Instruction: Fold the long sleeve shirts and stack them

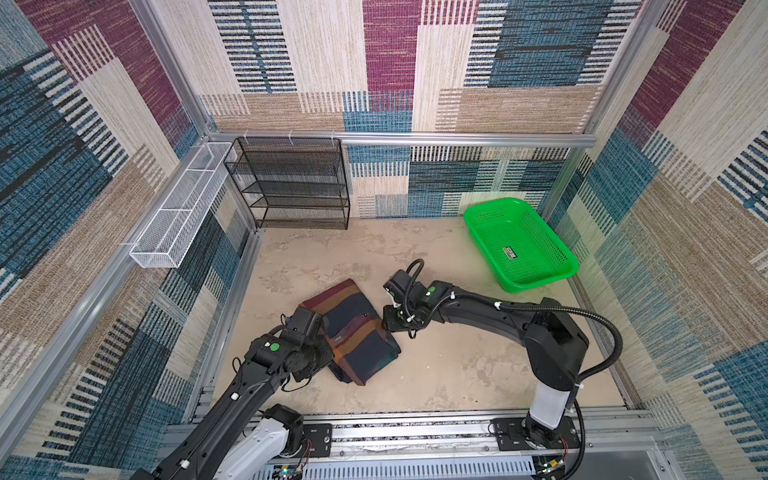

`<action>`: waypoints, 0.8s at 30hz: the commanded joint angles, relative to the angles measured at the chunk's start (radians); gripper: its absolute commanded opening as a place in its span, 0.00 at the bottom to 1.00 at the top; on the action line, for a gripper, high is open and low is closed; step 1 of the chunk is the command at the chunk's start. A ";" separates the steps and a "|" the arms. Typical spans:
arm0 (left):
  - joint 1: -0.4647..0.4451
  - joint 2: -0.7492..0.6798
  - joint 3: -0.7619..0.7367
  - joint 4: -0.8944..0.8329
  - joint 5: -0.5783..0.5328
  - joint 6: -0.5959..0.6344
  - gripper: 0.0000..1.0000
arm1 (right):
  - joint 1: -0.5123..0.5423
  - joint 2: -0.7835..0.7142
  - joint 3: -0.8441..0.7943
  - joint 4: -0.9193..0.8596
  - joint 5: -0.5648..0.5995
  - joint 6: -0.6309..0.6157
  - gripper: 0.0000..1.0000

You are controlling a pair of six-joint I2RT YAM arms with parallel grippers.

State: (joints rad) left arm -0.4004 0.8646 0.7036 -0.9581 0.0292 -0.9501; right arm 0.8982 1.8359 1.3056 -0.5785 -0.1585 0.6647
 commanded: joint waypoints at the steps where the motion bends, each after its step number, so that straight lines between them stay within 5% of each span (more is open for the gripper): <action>1: 0.008 0.021 0.017 -0.028 -0.019 0.039 0.31 | 0.043 0.015 -0.032 0.137 -0.024 0.031 0.38; 12: 0.034 -0.012 0.034 -0.088 -0.024 0.049 0.33 | 0.184 0.087 0.099 -0.003 0.185 0.090 0.37; 20: 0.080 0.001 0.088 -0.157 -0.026 0.053 0.33 | 0.214 0.047 0.058 0.196 -0.054 0.040 0.37; 24: 0.105 0.006 0.096 -0.159 -0.007 0.064 0.34 | 0.255 0.171 0.142 0.154 -0.030 0.000 0.35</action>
State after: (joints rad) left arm -0.3061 0.8654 0.7937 -1.0885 0.0219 -0.9146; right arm 1.1378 1.9625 1.4136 -0.4427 -0.1574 0.7013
